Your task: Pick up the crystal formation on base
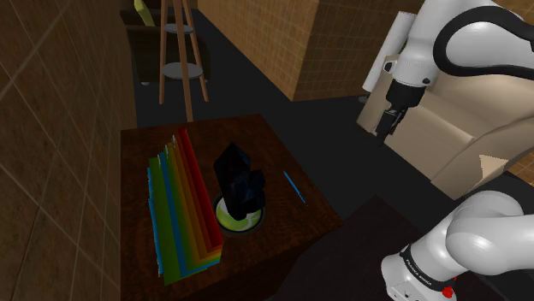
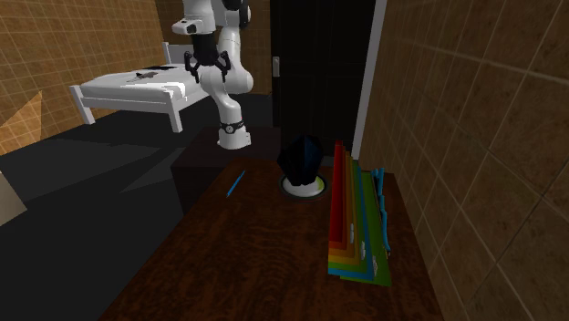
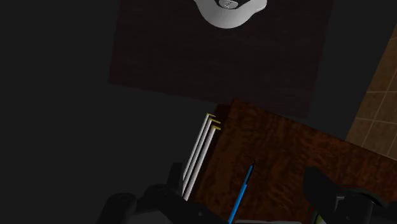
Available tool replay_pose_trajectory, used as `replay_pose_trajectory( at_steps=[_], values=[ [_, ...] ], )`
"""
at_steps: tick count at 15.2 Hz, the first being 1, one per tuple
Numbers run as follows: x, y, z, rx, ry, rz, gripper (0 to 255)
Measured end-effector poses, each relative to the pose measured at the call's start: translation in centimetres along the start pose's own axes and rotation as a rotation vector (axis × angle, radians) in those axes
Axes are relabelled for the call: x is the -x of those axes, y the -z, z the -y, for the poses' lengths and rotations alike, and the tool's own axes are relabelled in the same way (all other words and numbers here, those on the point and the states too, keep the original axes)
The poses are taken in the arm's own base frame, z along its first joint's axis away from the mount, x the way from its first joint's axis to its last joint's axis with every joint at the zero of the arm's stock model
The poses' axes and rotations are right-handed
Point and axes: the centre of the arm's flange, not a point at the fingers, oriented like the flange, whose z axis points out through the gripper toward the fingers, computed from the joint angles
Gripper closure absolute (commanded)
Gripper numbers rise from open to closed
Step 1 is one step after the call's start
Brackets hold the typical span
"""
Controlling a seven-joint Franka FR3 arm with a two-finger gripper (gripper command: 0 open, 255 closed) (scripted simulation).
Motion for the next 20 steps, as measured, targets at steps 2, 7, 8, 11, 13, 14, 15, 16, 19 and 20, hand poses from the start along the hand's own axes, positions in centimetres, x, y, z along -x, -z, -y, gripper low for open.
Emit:
replay_pose_trajectory(
  at_steps=[2,7,8,11,13,14,15,16,19,20],
  values=[
    [-0.3,-0.3,0.3,-0.007,-0.003,0.003,0],
    [-3.6,-3.3,3.3,-0.077,-0.028,0.037,0],
    [-4.4,-3.9,4.2,-0.093,-0.034,0.044,0],
    [-6.6,-5.3,6.7,-0.14,-0.051,0.066,0],
    [-8.4,-6.7,8.6,-0.171,-0.063,0.082,0],
    [-8.8,-7.2,9.3,-0.187,-0.069,0.089,0],
    [-9.4,-7.9,9.9,-0.203,-0.075,0.096,0],
    [-10.1,-8.5,10.8,-0.218,-0.081,0.104,0],
    [-12.4,-10.1,13.1,-0.266,-0.098,0.125,0],
    [-13.0,-10.9,13.8,-0.281,-0.104,0.133,0]
  ],
)
